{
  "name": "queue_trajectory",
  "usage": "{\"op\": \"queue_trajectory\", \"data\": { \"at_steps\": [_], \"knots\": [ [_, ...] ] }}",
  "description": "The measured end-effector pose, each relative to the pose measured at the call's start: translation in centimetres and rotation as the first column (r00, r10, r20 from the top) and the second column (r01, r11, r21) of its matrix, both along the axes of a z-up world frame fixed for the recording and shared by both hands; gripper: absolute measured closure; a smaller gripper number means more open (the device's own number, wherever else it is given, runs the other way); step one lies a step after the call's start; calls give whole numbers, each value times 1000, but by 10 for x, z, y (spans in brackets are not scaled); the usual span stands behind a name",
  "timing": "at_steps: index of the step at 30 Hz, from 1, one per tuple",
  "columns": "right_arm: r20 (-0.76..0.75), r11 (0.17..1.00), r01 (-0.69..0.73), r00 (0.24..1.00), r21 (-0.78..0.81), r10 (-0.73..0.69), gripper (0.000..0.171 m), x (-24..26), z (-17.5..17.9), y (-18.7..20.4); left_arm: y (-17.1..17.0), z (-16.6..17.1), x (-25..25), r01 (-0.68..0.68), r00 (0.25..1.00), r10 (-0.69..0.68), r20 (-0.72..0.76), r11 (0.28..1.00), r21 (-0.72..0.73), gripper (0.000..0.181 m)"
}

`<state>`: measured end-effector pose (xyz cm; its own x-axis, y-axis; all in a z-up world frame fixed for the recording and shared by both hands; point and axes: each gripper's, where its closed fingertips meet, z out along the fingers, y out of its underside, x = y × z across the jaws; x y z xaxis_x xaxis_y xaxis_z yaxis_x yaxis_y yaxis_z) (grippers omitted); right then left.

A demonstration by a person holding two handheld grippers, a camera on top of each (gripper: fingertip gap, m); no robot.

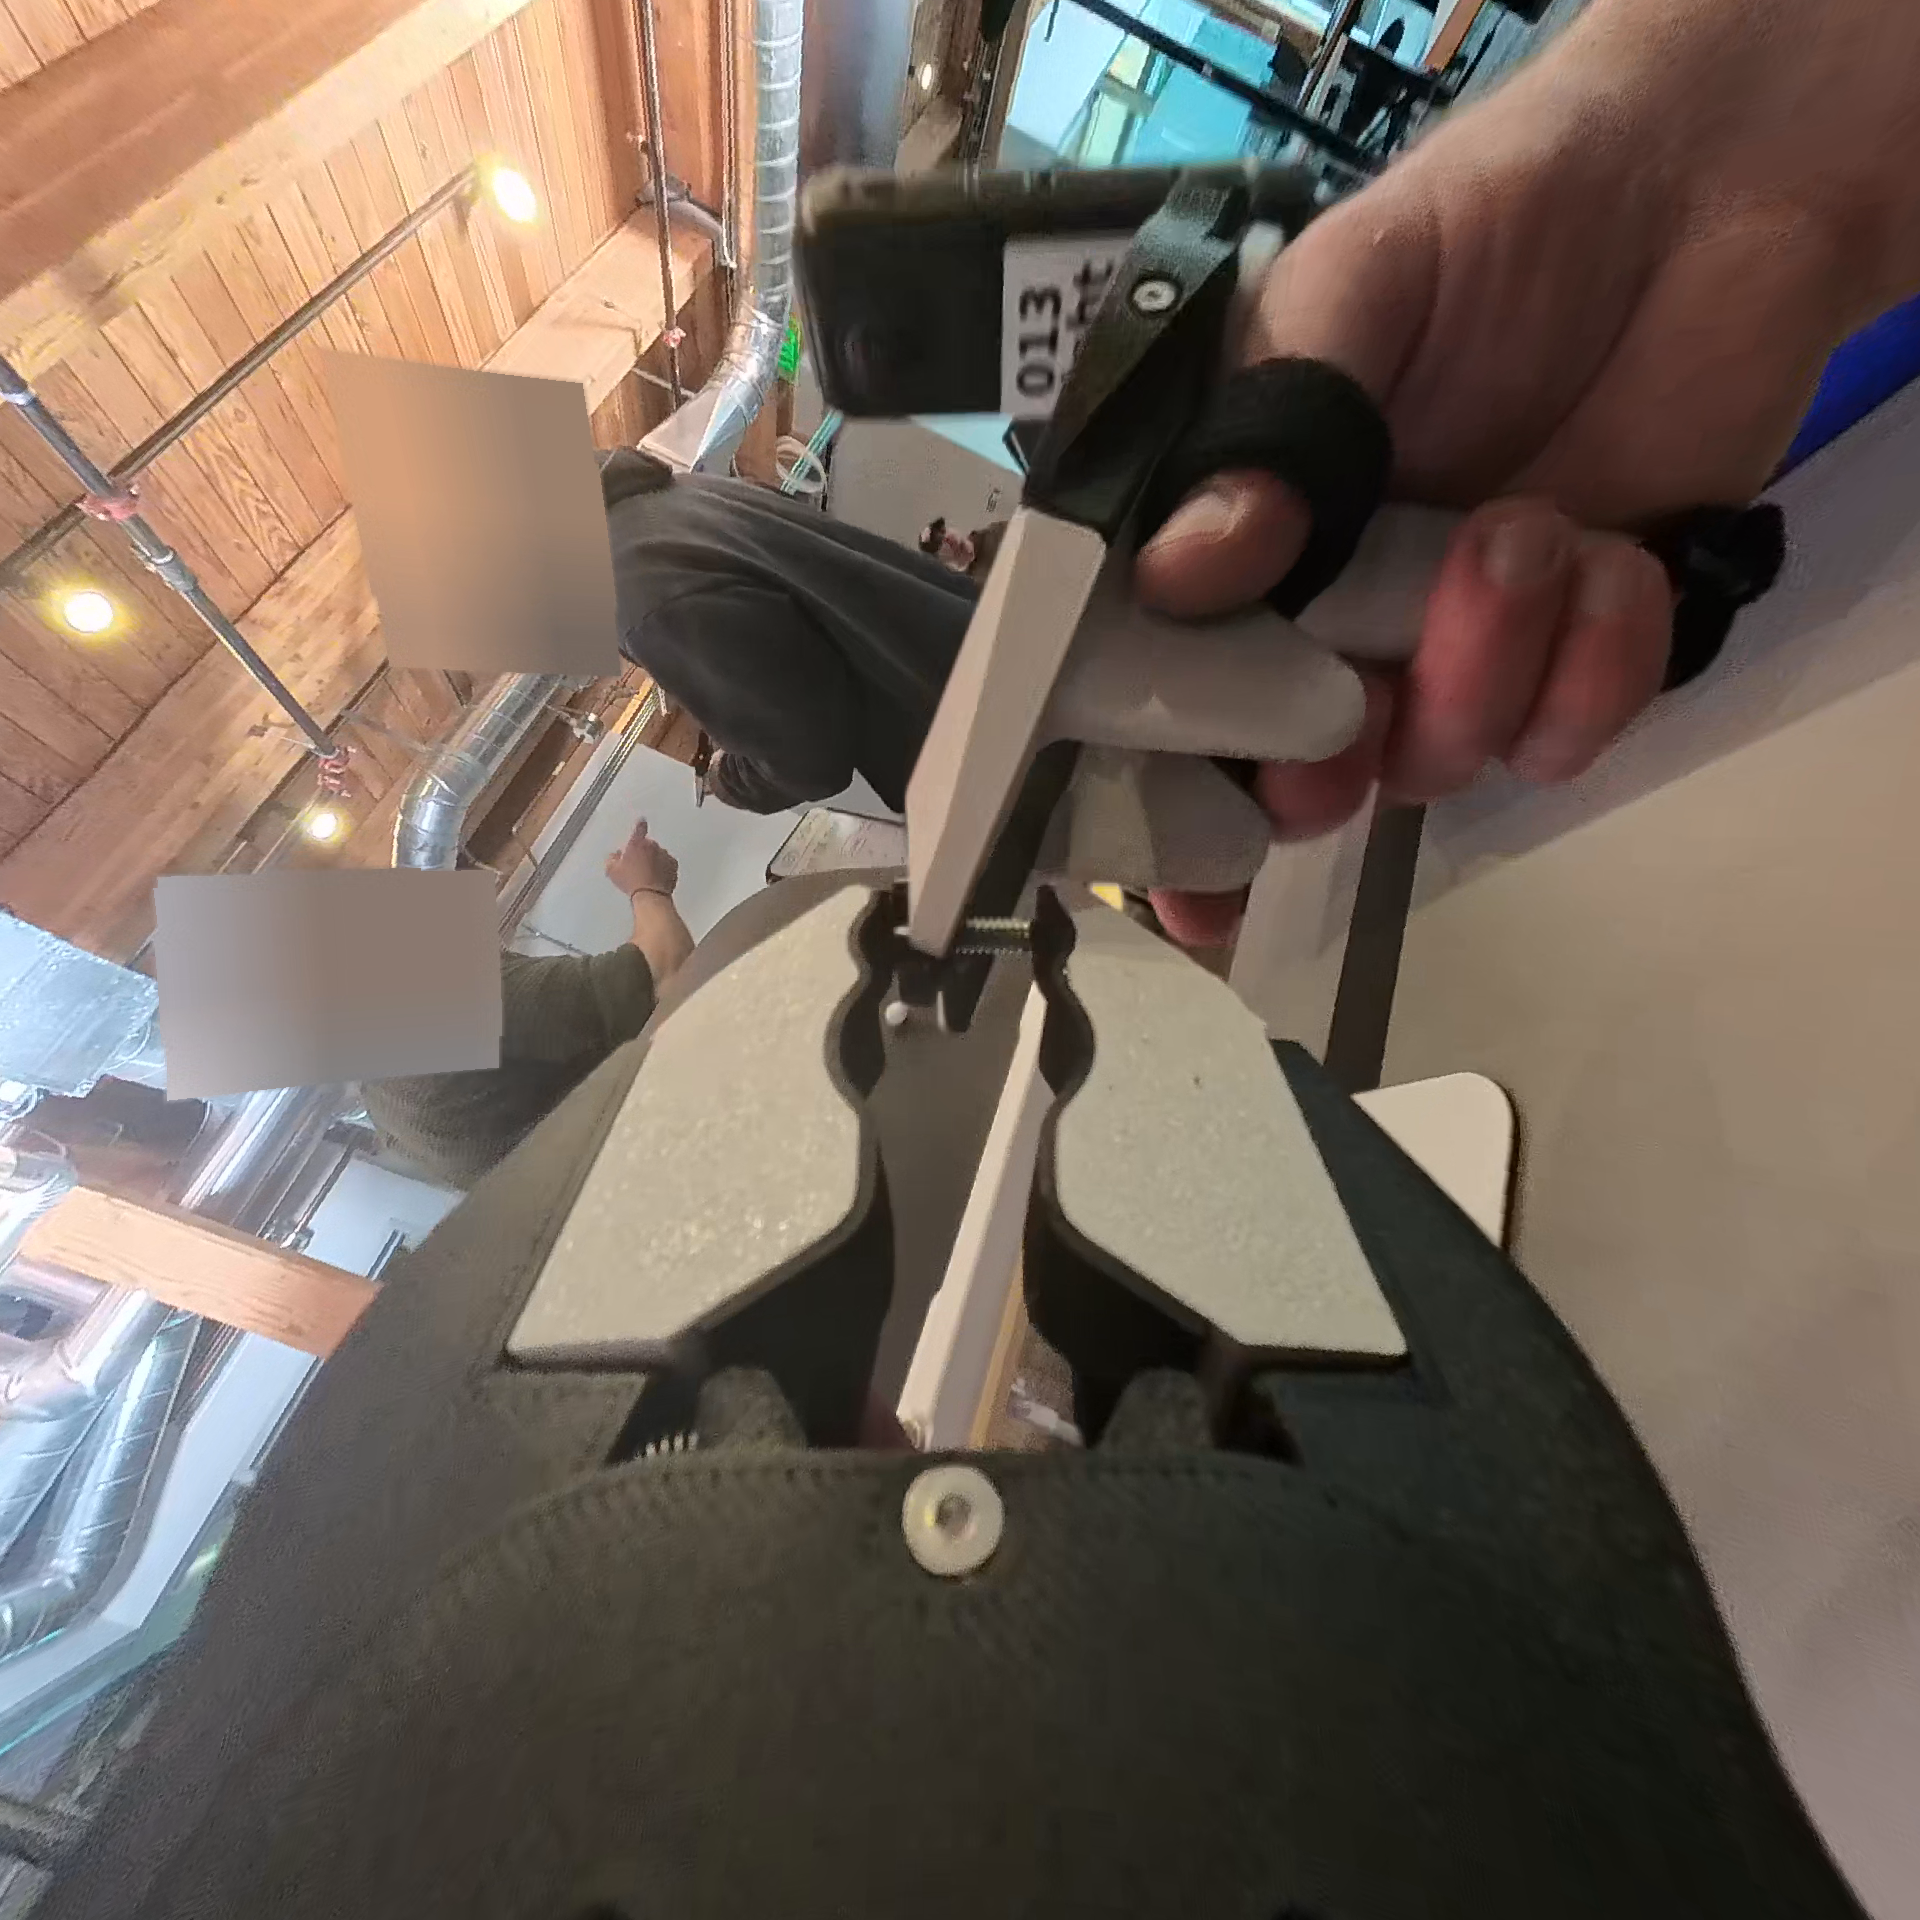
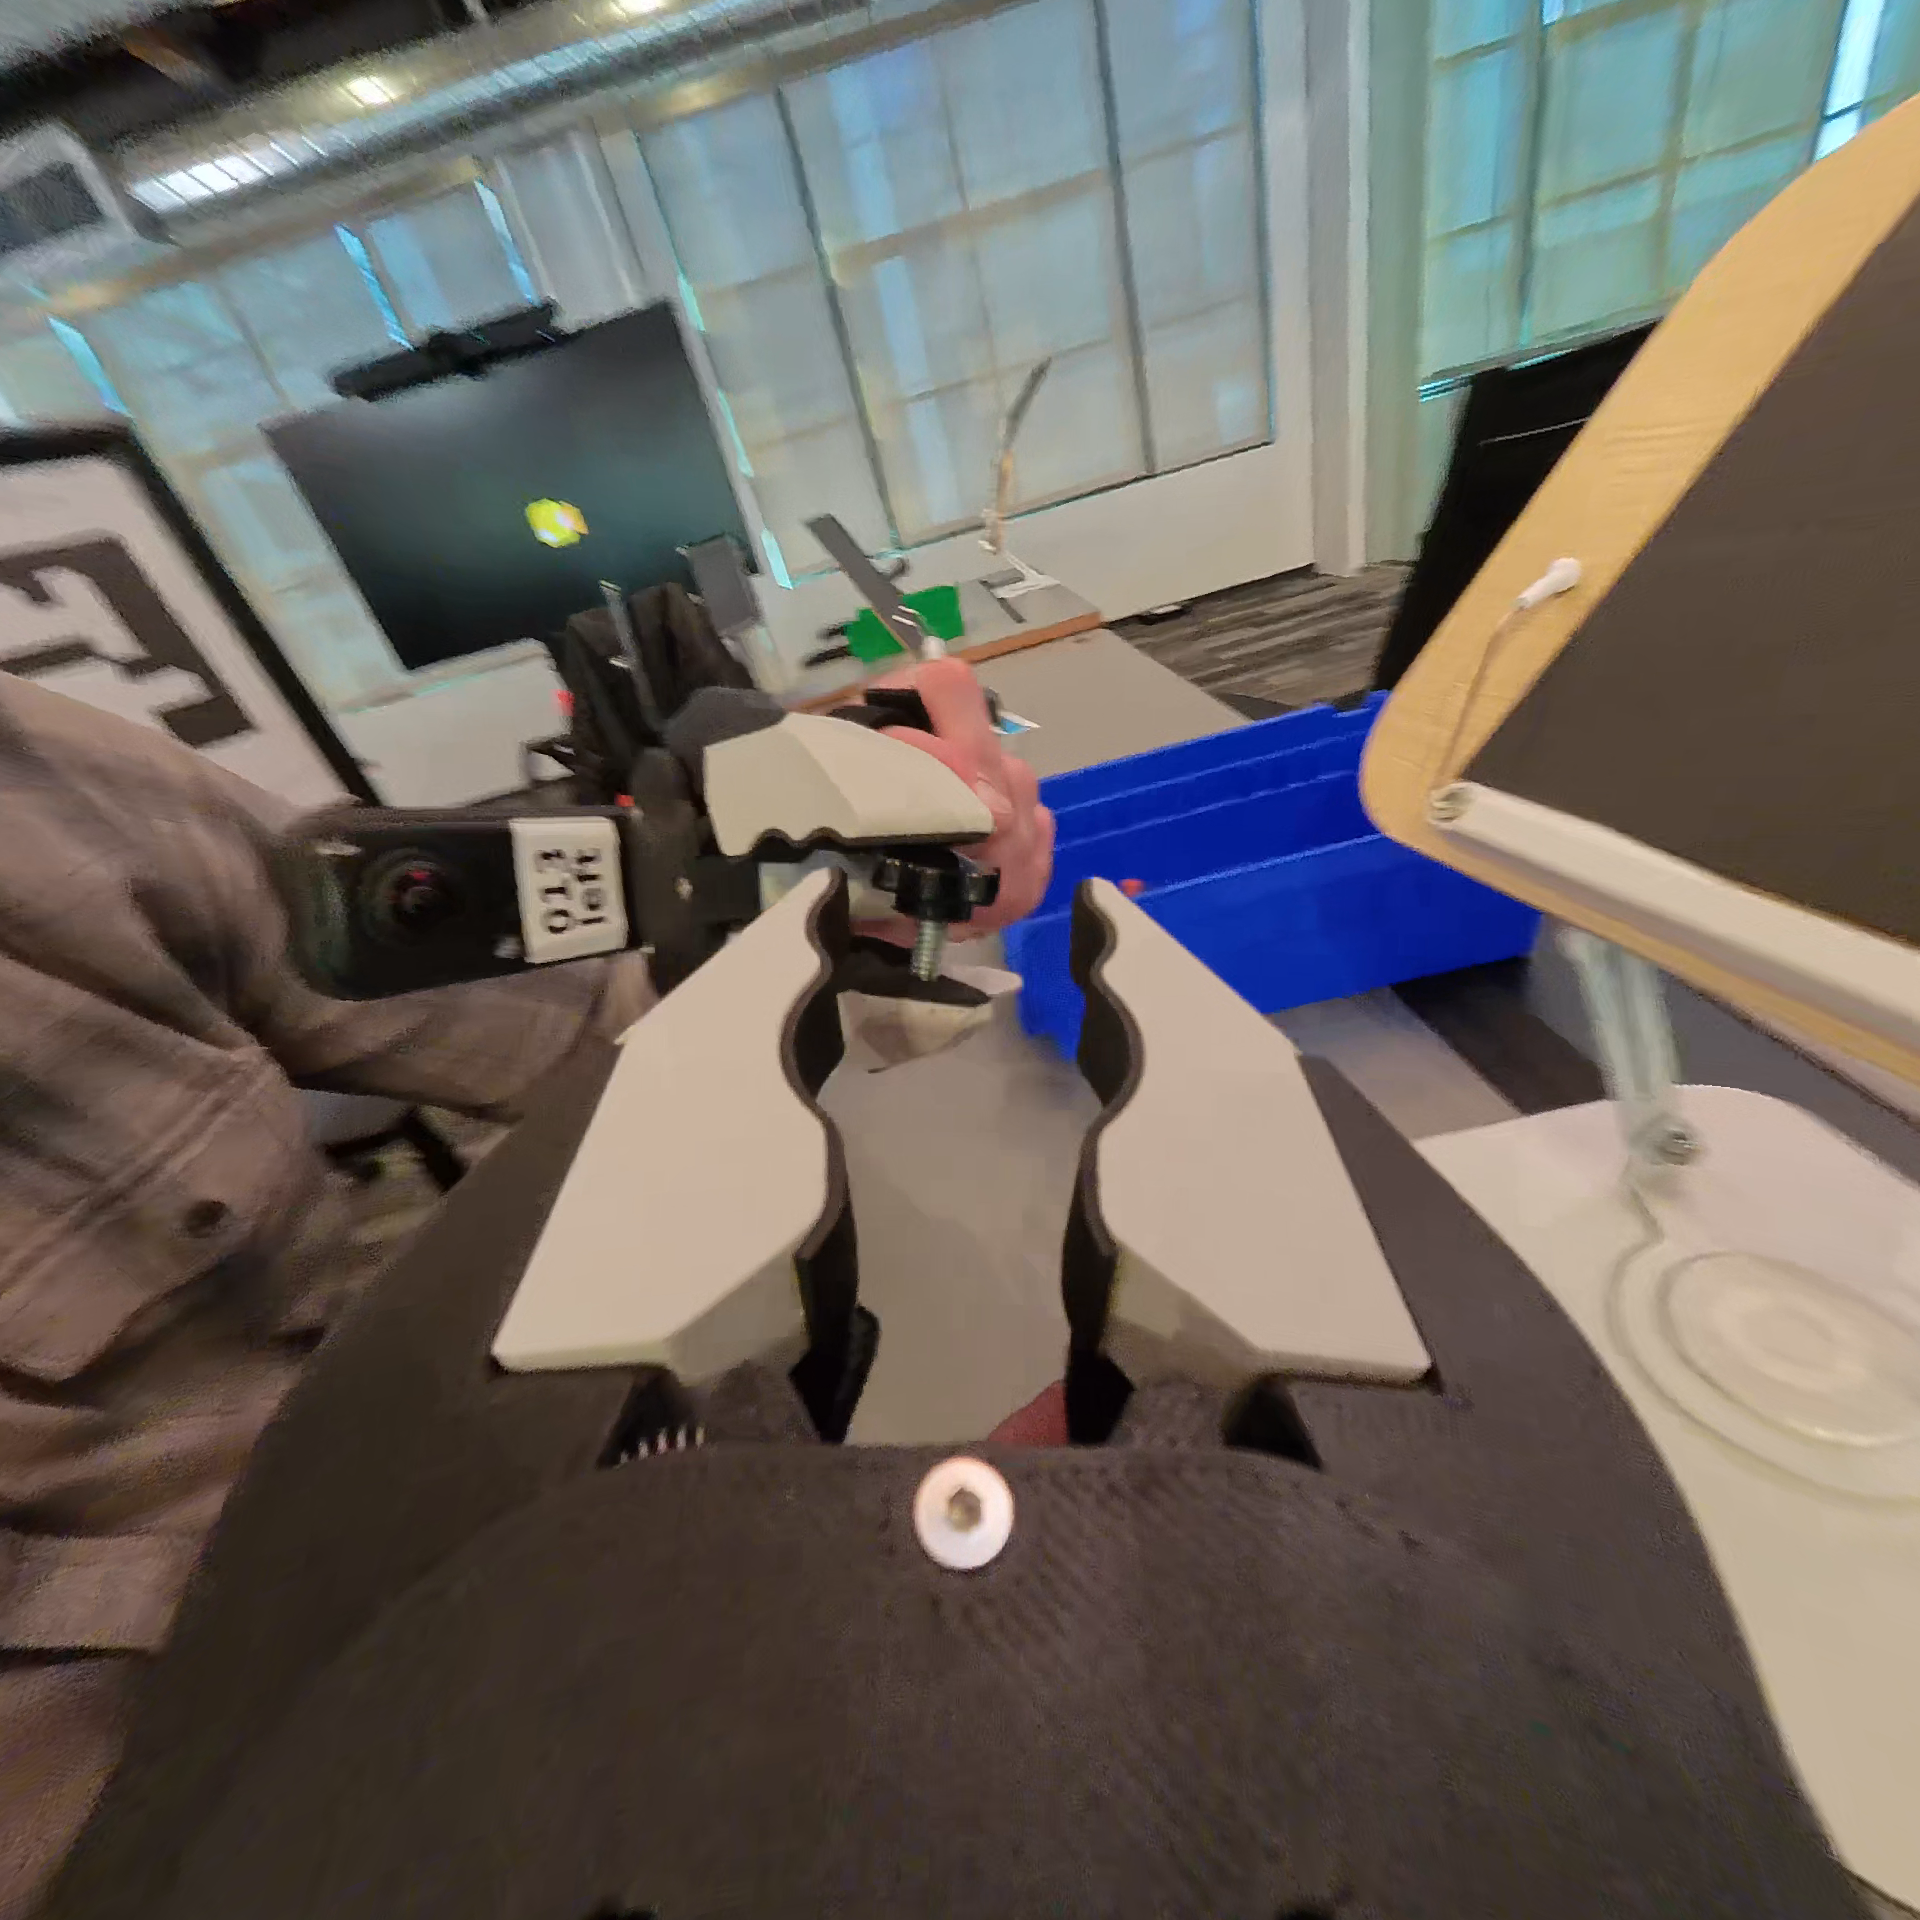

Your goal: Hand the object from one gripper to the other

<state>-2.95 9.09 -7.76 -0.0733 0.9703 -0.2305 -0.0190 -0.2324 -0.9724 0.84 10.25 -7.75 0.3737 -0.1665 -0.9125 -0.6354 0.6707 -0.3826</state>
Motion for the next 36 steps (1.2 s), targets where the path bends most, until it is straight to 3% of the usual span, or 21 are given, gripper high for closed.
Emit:
{"op": "queue_trajectory", "data": {
  "at_steps": [4,8,11,14,18,24,30,36],
  "knots": [
    [70,950,181,976,254,-205,131,9,2,19,11,-4,-8,-62,998,61,-28,997,-40,155],
    [48,754,248,937,608,-347,140,19,13,20,10,-11,-10,72,996,-53,70,948,-310,156],
    [52,587,184,931,788,-362,145,20,14,6,-1,-9,-11,271,958,-172,229,803,-531,156],
    [68,446,113,926,888,-371,146,18,9,-3,-16,-8,-14,433,901,-264,346,623,-652,156],
    [39,268,69,925,961,-378,147,13,3,-12,-33,0,-14,599,800,-333,499,416,-684,156],
    [-84,-25,81,911,996,-403,141,1,3,-18,-39,11,-15,747,662,-326,675,218,-628,156],
    [-234,-207,158,874,966,-426,140,-3,15,-17,-37,17,-17,812,580,-290,762,123,-571,156],
    [-308,-284,196,847,938,-434,140,-5,21,-17,-40,19,-15,849,519,-272,810,57,-525,156]
  ]
}}
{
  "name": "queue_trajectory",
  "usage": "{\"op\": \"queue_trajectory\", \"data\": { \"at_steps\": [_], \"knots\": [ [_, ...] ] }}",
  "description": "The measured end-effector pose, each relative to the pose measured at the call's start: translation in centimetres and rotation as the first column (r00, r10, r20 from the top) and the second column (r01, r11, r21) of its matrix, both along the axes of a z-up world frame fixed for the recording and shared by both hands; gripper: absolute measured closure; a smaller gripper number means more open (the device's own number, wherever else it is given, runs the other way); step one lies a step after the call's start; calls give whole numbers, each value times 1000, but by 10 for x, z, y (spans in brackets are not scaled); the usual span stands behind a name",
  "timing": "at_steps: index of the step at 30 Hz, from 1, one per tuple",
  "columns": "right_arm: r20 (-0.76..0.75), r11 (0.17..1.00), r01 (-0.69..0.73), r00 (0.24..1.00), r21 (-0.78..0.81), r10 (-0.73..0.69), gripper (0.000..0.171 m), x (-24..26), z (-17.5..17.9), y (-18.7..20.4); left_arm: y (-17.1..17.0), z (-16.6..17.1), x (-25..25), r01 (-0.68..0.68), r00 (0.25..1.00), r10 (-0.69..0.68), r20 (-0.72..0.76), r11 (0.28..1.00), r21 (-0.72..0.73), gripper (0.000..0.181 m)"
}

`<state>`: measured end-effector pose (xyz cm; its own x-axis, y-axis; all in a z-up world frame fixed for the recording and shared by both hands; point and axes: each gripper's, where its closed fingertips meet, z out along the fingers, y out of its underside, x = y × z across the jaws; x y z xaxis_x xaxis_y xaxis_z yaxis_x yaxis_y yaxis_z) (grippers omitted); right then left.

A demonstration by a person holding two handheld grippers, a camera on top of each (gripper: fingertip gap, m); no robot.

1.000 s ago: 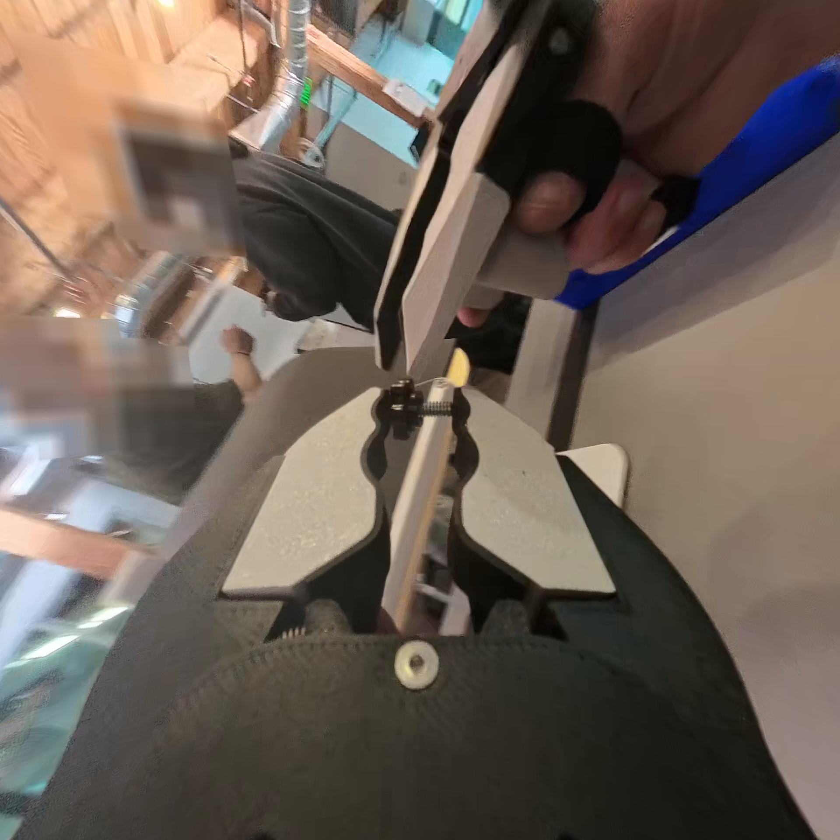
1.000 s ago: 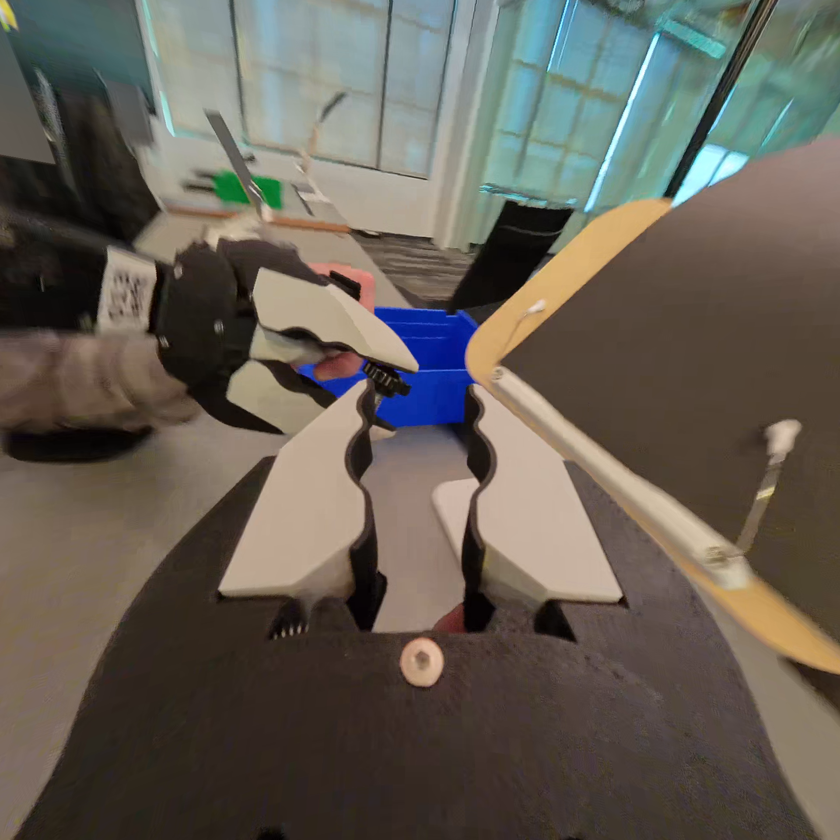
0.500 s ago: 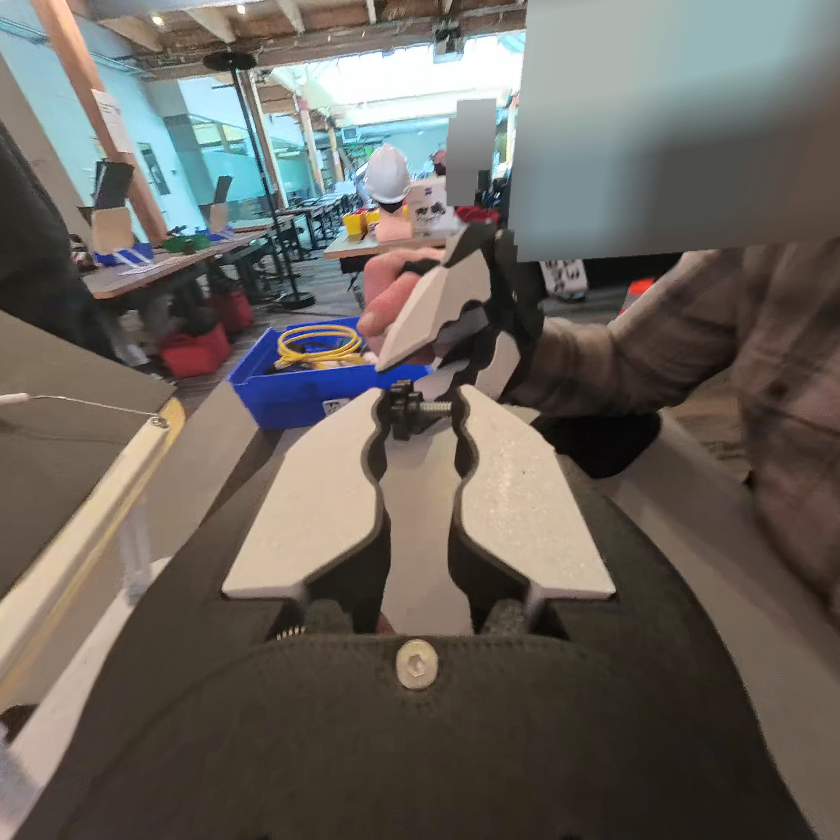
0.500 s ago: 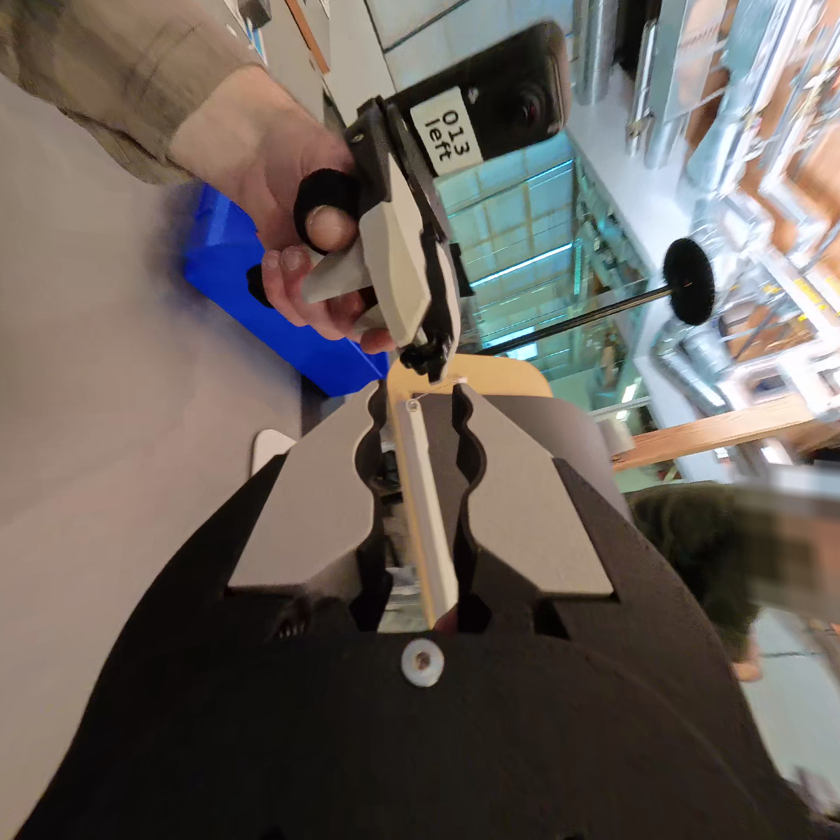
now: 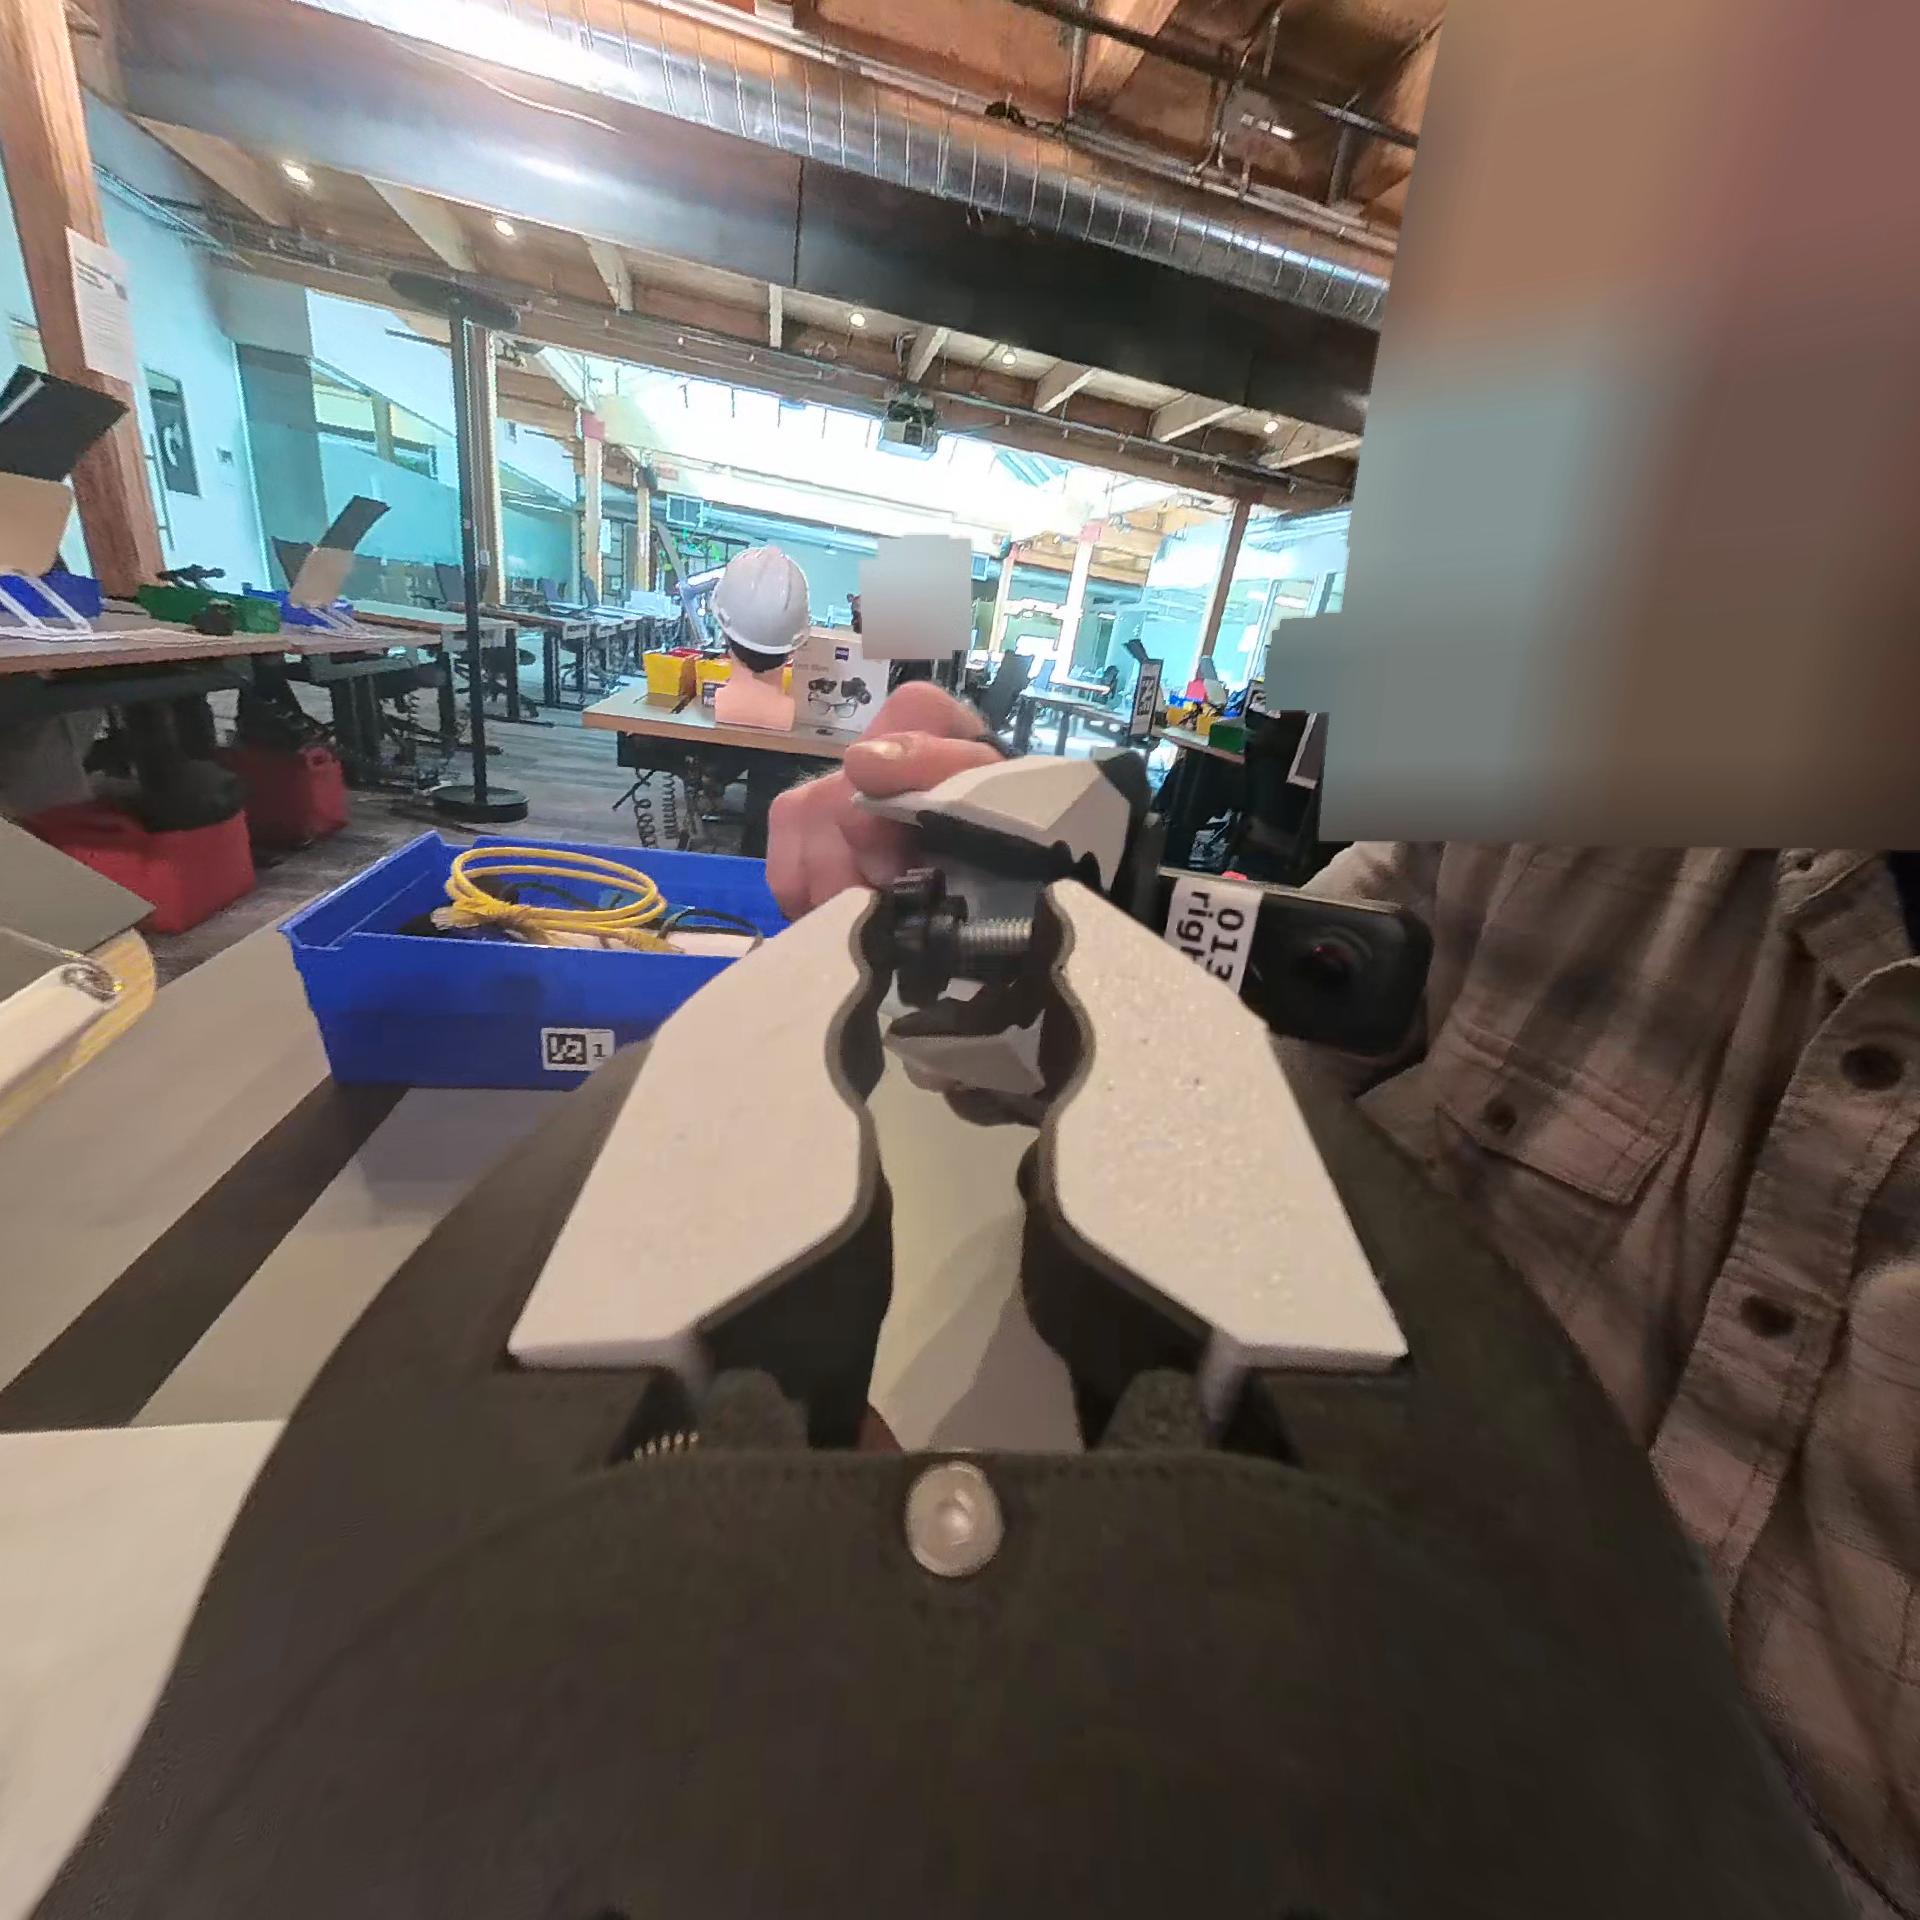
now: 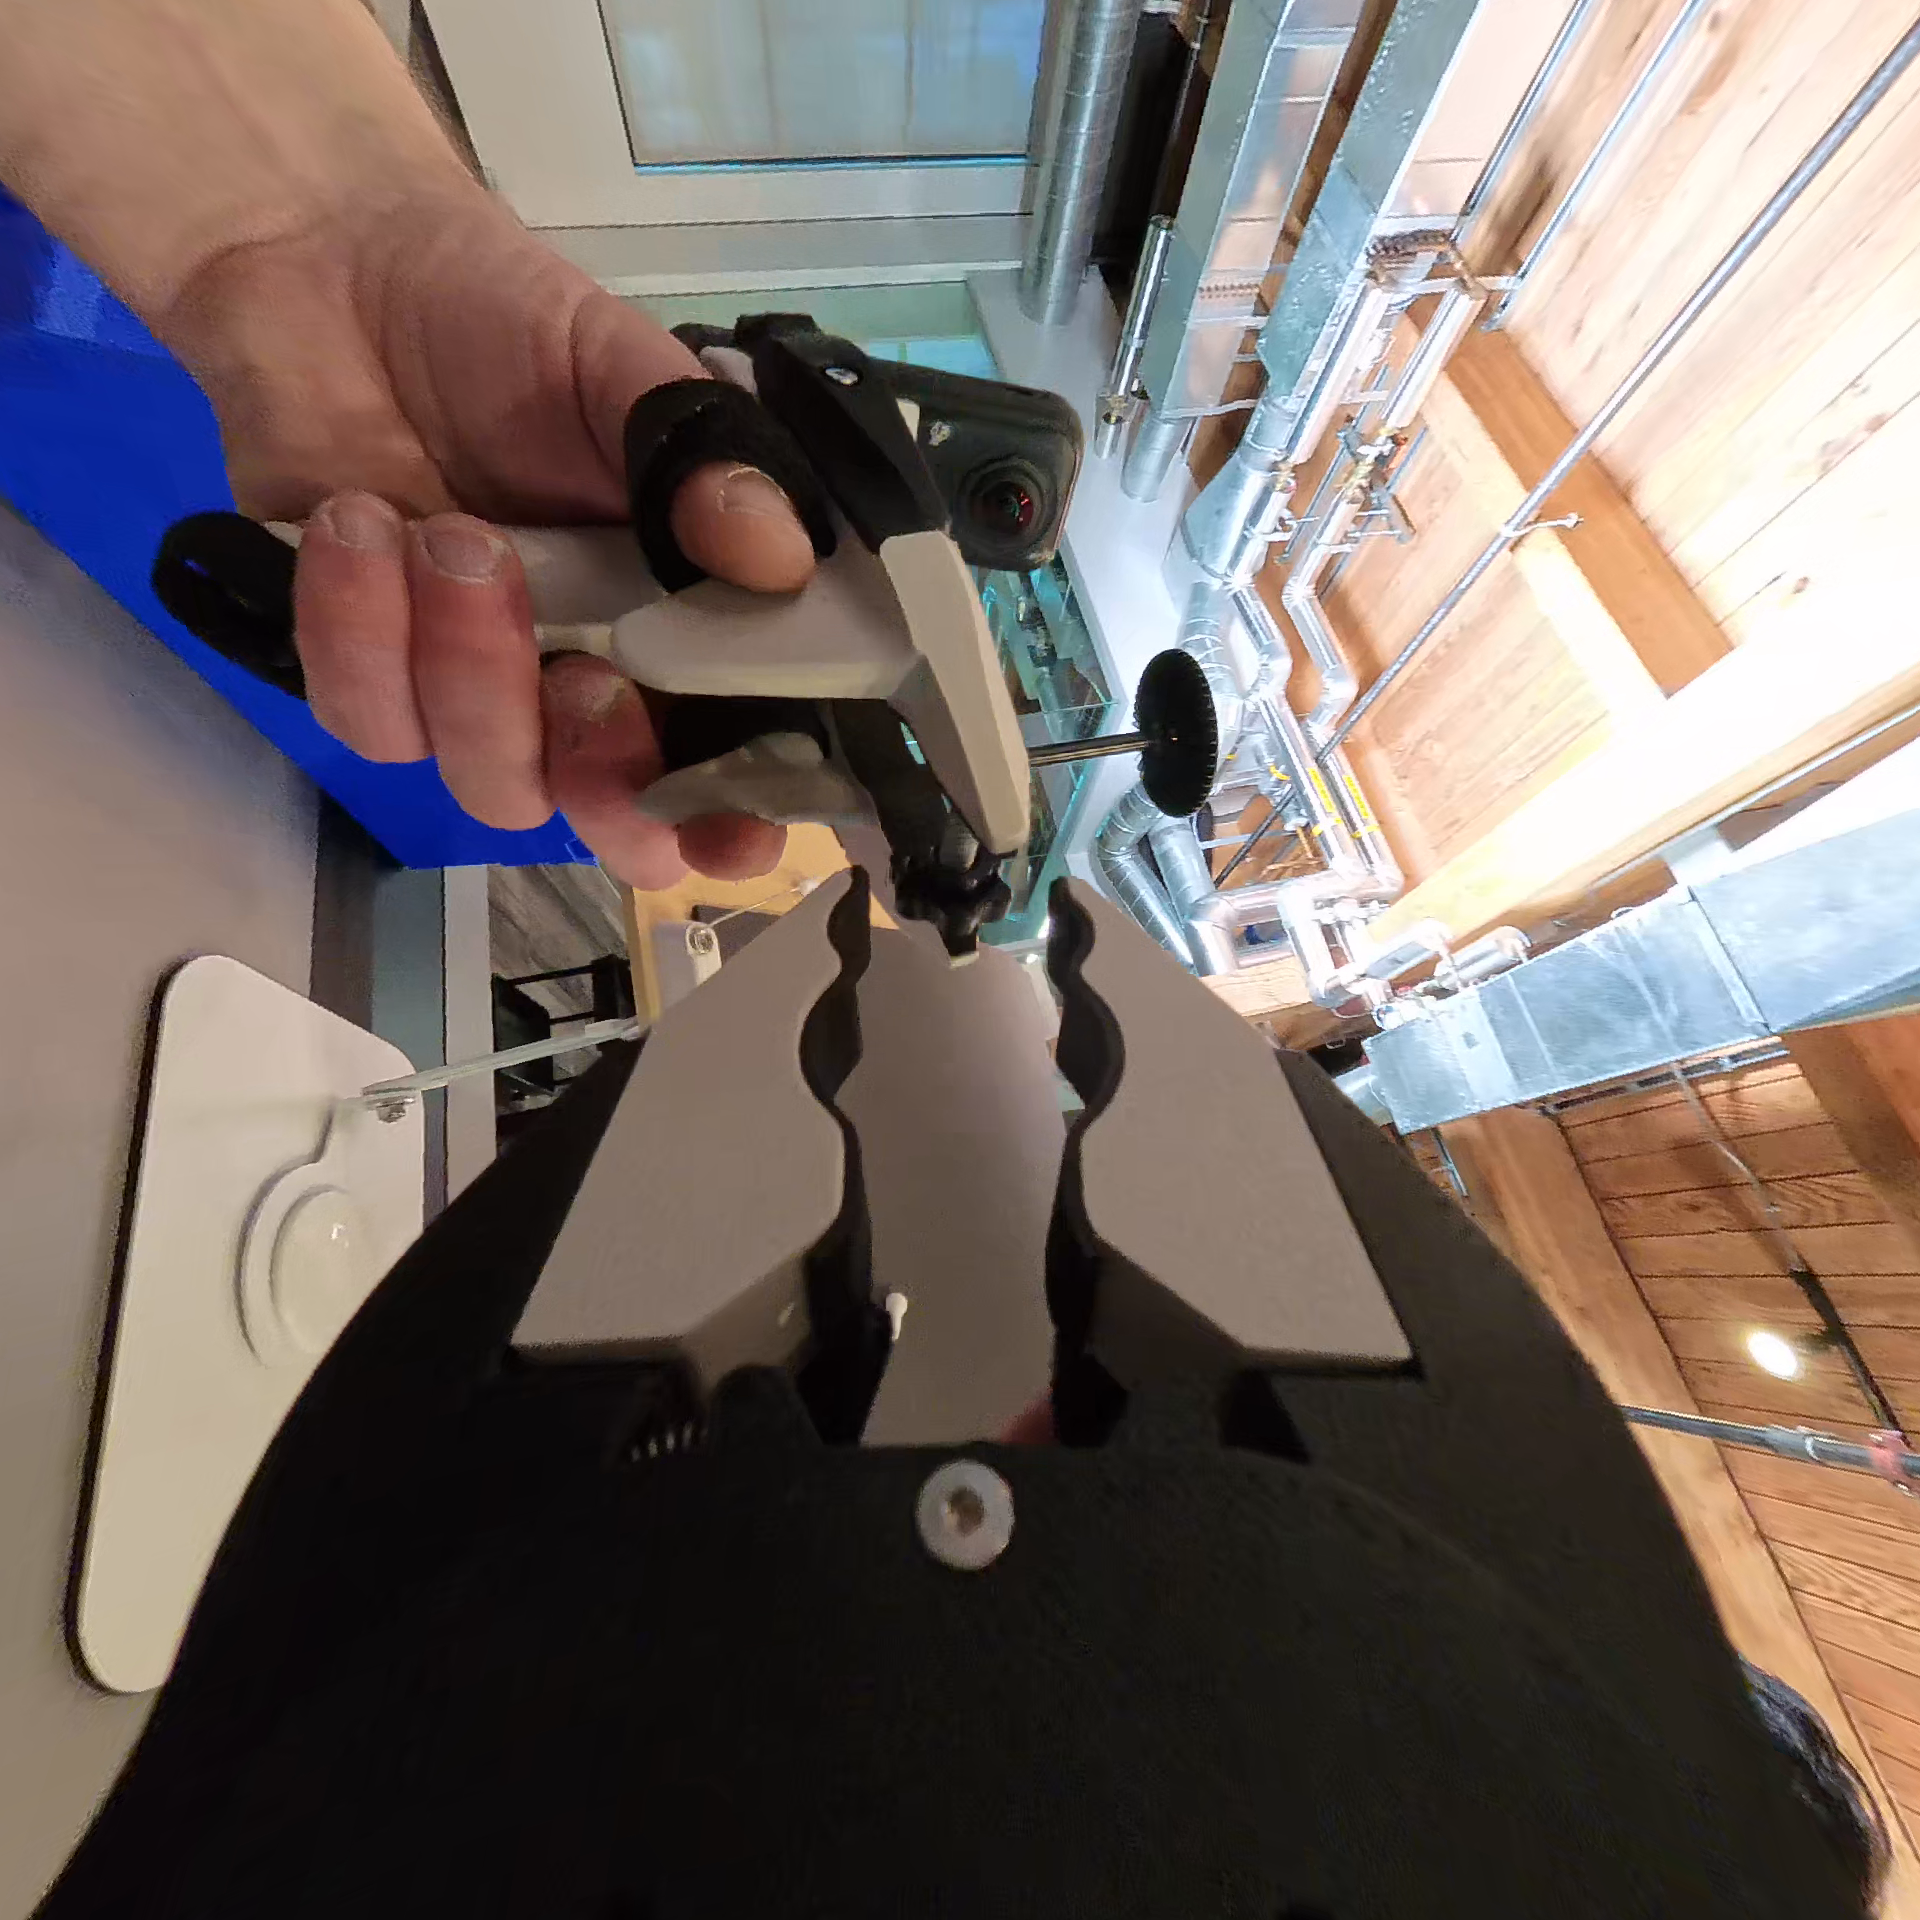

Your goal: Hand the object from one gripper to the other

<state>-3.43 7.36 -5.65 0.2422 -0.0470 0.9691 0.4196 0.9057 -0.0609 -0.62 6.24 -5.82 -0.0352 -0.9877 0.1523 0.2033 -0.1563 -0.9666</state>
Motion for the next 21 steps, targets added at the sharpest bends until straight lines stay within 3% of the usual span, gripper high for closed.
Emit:
{"op": "queue_trajectory", "data": {
  "at_steps": [6,21],
  "knots": [
    [-4,1000,6,1000,-13,-6,149,-3,-3,2,-1,-3,5,28,999,-27,28,999,-44,156],
    [-16,998,15,1000,-61,-16,150,-2,-1,4,3,3,2,51,993,-38,112,992,-113,151]
  ]
}}
